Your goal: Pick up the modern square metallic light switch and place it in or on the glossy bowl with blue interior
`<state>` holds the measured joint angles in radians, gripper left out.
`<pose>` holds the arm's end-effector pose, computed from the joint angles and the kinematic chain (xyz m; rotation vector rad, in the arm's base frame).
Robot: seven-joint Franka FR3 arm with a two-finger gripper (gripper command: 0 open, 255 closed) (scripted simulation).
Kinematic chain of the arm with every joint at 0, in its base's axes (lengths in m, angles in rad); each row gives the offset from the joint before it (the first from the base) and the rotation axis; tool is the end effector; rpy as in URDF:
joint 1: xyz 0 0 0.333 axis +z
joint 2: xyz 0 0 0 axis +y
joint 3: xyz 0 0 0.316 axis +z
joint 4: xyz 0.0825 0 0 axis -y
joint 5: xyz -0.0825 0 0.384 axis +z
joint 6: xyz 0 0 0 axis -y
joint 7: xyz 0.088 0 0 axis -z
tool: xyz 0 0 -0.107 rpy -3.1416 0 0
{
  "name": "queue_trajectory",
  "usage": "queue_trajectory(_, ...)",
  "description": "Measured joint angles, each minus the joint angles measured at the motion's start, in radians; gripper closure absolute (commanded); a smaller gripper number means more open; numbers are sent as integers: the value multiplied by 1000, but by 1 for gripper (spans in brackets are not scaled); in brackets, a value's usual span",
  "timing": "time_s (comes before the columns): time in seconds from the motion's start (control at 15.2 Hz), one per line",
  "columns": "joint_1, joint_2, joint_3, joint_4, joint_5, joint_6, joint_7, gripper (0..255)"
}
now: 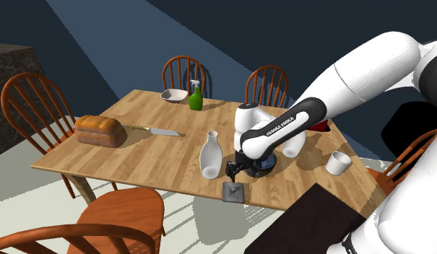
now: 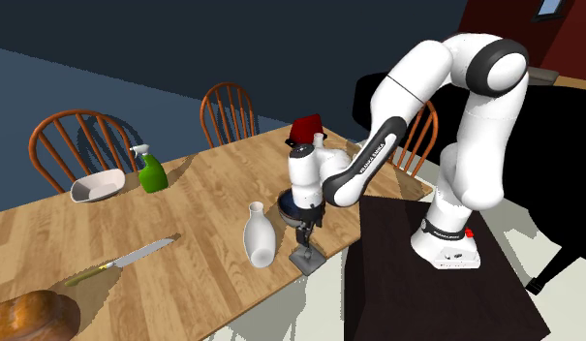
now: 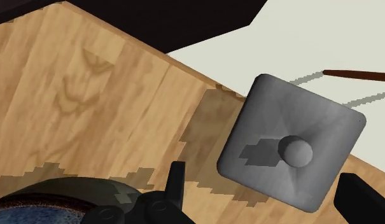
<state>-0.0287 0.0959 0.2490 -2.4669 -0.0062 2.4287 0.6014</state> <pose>0.4531 0.1030 0.2469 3.0466 -0.5791 -0.1990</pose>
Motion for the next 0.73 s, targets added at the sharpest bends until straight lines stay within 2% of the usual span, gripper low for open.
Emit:
queue_trajectory(0.4, 5, 82, -8, -11, -31, 88, 26, 0)
queue_trajectory(0.73, 8, 96, -10, -15, -37, 106, 32, 0)
